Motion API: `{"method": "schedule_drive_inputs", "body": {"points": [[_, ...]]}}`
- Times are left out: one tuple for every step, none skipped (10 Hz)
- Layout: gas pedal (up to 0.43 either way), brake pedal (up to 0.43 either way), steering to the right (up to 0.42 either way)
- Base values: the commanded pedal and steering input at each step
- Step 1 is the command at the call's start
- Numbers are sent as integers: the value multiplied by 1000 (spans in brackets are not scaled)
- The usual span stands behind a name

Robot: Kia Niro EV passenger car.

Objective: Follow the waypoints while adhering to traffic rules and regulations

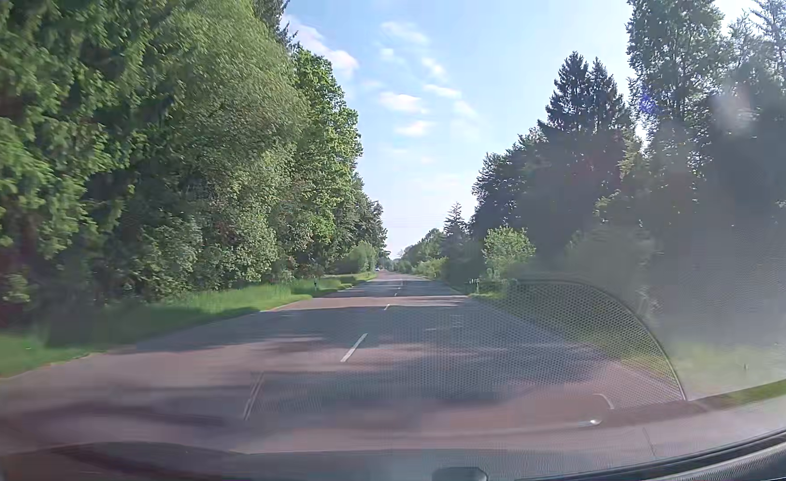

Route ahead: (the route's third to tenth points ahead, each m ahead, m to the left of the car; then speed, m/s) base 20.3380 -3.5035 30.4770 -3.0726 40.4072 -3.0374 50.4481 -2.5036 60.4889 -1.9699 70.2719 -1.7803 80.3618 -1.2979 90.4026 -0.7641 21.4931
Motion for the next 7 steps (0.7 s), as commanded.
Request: {"method": "schedule_drive_inputs", "body": {"points": [[280,0,0],[280,0,0],[280,0,0],[280,0,0],[280,0,0],[280,0,0],[280,0,-1]]}}
